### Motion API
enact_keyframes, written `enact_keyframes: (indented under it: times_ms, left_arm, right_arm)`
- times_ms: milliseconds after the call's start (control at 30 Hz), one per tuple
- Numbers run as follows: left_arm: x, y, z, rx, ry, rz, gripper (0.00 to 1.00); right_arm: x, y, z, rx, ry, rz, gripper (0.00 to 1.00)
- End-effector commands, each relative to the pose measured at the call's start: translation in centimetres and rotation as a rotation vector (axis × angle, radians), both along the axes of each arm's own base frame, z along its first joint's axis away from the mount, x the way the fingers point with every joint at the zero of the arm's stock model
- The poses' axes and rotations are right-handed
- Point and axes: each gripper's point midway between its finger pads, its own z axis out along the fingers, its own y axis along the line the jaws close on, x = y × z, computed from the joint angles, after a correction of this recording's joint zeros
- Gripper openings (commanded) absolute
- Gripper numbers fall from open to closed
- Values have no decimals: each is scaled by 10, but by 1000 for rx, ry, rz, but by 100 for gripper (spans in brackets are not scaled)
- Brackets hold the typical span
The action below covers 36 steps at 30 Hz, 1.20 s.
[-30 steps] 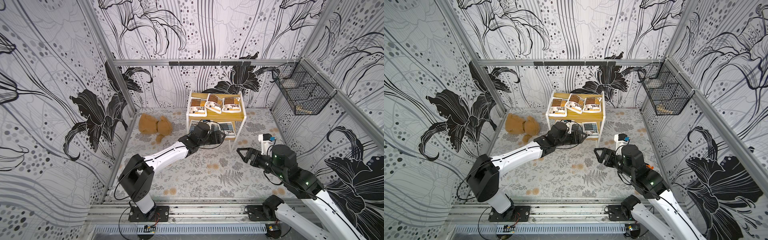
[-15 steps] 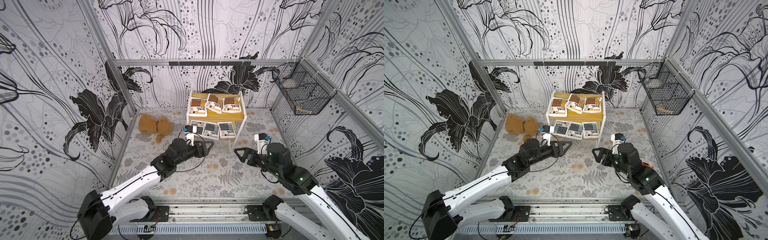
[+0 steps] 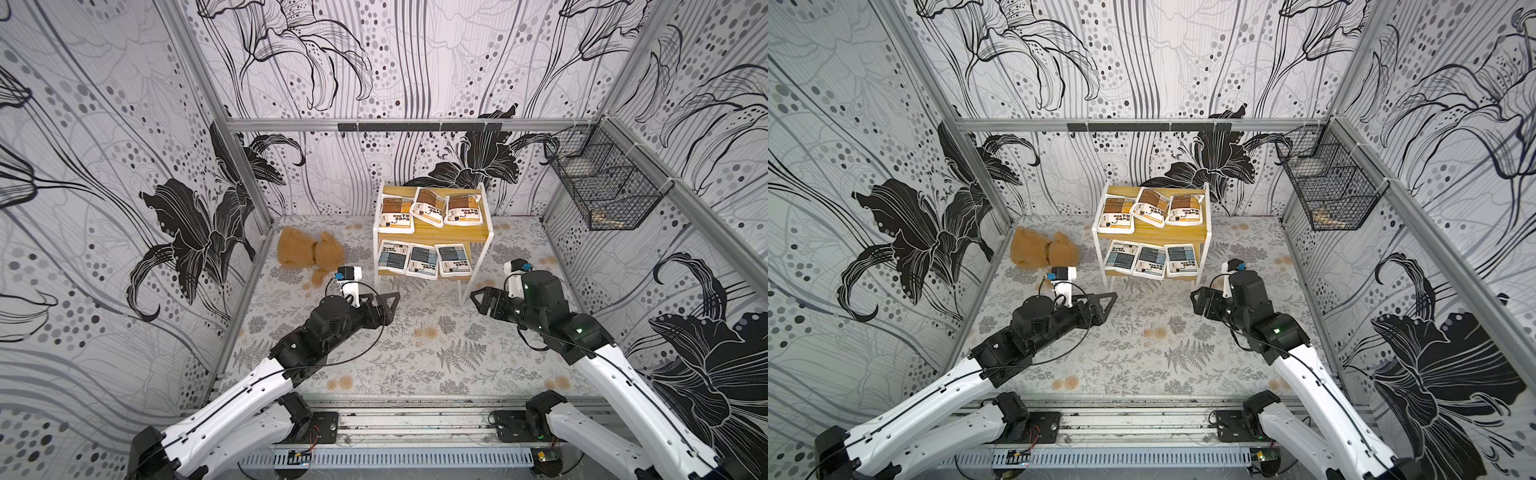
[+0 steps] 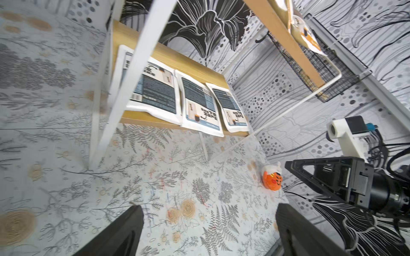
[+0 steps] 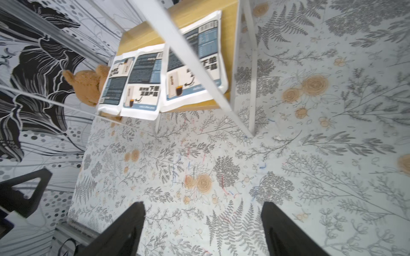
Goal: Place the bagged coffee beans on the shelf by color
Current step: Reset both arms
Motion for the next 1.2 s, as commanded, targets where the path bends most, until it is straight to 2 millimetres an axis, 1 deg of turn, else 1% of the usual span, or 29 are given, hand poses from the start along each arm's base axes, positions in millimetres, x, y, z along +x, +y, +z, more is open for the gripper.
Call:
enact_keyframes:
  times_ms: [0, 67, 167, 233, 300, 367, 433, 533, 633, 733, 833, 933, 1033, 1167]
  left_arm:
    - [7, 28, -10, 69, 9, 131, 97]
    - [8, 37, -12, 88, 13, 169, 97]
    - [7, 48, -13, 118, 5, 200, 97]
    - [7, 52, -12, 141, -16, 207, 97]
    - [8, 61, -10, 166, -33, 245, 97]
    - [10, 78, -12, 203, -35, 319, 97]
    - [12, 90, -12, 238, -49, 365, 97]
    - [15, 101, -6, 275, -87, 394, 97]
    - [21, 112, -1, 329, -123, 426, 97]
    - [28, 124, -3, 385, -123, 466, 97]
    - [34, 132, -9, 416, -108, 481, 97]
    - [38, 136, -15, 447, -112, 474, 97]
    - [41, 146, -18, 475, -120, 494, 97]
    - [47, 158, -20, 489, -122, 521, 97]
  right_arm:
    - [14, -24, -11, -9, 18, 4, 88]
    - [24, -48, -22, -6, 40, -46, 88]
    - [37, -73, -28, -55, -4, -93, 88]
    - [46, -78, -30, -97, -46, -90, 88]
    - [56, -84, -35, -141, -81, -98, 89]
    - [66, -93, -43, -197, -104, -115, 90]
    - [74, -100, -55, -255, -135, -124, 91]
    - [85, -113, -67, -336, -199, -151, 93]
    - [93, -122, -73, -402, -290, -172, 97]
    - [103, -128, -72, -455, -372, -192, 99]
    - [114, -128, -72, -458, -428, -200, 99]
    - [123, -130, -77, -471, -446, -208, 98]
    - [123, -135, -85, -495, -457, -226, 99]
    - [124, -134, -86, -487, -501, -236, 98]
